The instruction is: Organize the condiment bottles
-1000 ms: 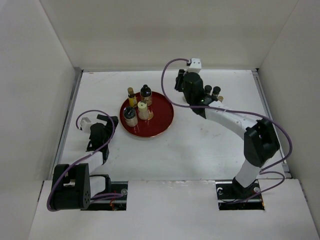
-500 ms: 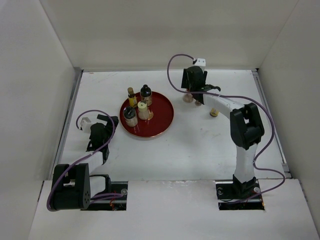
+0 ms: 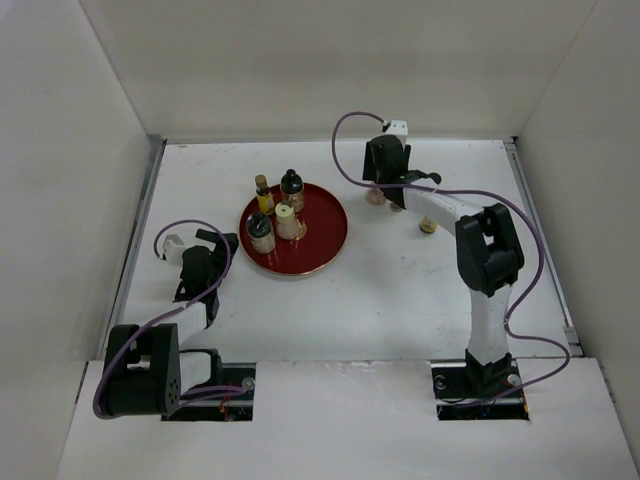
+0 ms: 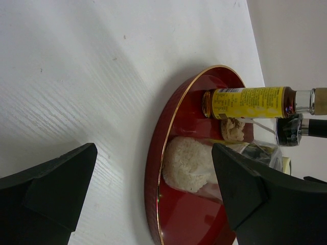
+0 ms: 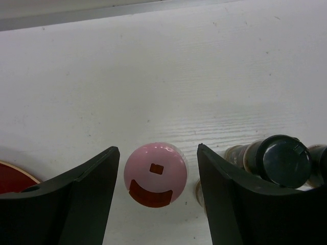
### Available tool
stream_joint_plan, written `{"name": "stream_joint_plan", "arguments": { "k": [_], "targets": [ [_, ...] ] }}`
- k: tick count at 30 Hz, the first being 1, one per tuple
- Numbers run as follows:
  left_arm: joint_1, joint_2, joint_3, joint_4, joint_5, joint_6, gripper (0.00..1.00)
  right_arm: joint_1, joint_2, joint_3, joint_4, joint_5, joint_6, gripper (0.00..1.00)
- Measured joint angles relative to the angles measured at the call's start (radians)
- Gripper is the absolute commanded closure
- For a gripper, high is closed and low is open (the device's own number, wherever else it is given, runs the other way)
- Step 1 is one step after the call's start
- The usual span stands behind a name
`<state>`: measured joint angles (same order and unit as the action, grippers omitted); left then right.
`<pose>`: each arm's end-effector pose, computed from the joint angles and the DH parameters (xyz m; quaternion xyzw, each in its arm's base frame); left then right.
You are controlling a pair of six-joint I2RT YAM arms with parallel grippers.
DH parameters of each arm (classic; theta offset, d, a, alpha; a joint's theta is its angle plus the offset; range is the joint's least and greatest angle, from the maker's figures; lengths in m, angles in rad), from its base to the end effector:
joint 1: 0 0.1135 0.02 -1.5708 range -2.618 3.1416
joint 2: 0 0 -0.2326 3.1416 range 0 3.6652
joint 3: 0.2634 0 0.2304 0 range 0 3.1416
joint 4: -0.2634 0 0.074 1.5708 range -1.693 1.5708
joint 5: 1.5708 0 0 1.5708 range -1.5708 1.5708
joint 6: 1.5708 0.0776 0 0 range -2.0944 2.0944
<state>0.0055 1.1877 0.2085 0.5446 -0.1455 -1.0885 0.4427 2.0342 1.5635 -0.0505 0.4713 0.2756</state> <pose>0.2436 0.0126 0.1146 -0.4707 0.6977 -0.2241 0.4914 0.4430 0.1710 0.2029 0.0464 0.8483 -0.0179 0.5271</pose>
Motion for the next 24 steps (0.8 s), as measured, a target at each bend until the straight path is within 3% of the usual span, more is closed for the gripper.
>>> {"name": "stream_joint_plan", "arguments": {
  "k": [3,12,24],
  "targets": [
    [0.000,0.000,0.000,0.000,0.000,0.000,0.00,0.004,0.021,0.010,-0.002,0.000,-0.008,0.32],
    [0.000,0.000,0.000,0.002,0.000,0.000,0.00,0.015,0.049,0.010,-0.001,0.002,-0.018,0.54],
    [-0.002,0.002,0.000,0.003,0.000,0.000,0.00,0.173,-0.116,-0.081,0.124,0.026,-0.075,0.56]
  ]
}}
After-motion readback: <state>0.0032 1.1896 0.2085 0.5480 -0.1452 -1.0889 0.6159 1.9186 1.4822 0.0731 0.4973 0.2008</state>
